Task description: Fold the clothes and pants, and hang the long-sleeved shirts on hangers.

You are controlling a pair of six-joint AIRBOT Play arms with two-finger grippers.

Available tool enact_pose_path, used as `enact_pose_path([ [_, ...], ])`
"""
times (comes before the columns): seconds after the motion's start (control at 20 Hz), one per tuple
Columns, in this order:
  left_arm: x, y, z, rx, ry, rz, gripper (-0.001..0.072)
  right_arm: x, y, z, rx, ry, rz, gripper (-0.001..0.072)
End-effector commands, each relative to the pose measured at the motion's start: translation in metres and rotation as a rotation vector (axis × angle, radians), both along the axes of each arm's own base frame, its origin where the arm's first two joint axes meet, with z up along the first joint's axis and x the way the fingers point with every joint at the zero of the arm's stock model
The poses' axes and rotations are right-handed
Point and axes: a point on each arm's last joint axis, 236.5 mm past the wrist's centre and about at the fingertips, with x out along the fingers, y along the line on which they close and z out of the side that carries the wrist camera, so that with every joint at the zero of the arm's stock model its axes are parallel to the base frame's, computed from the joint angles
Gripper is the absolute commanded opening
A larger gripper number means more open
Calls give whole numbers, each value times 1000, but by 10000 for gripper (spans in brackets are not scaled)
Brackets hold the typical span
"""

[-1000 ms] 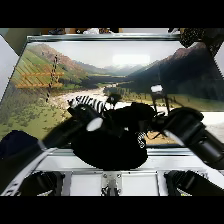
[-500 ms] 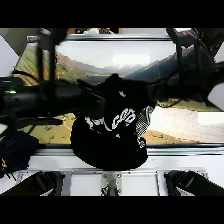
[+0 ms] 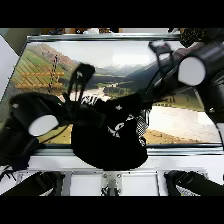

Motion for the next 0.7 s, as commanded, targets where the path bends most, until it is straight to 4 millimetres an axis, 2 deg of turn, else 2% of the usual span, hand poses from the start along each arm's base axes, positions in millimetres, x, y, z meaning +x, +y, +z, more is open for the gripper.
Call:
enact_pose_path([
  [0.0, -23, 3, -53, 11, 126, 17, 16, -37, 13, -40, -39, 108, 45, 14],
  [0.15, -30, -6, -70, -32, 160, 17, 16, -53, 20, -63, -66, 157, 48, 14],
  [0.3, -31, -4, -76, -20, 169, 20, 17, -51, 24, -65, -55, 145, 43, 14],
  [0.35, -31, -4, -76, -21, 168, 20, 75, -51, 24, -65, -55, 146, 43, 14],
  [0.4, -31, -4, -75, -25, 166, 20, 381, -52, 24, -65, -55, 146, 43, 14],
  [0.45, -31, -4, -73, -26, 164, 20, 594, -52, 24, -65, -54, 146, 44, 14],
  [0.5, -29, -6, -66, -36, 151, 18, 629, -52, 24, -65, -54, 146, 44, 14],
  [0.65, -12, -12, -26, -101, 77, 29, 629, -52, 24, -65, -54, 146, 44, 14],
])
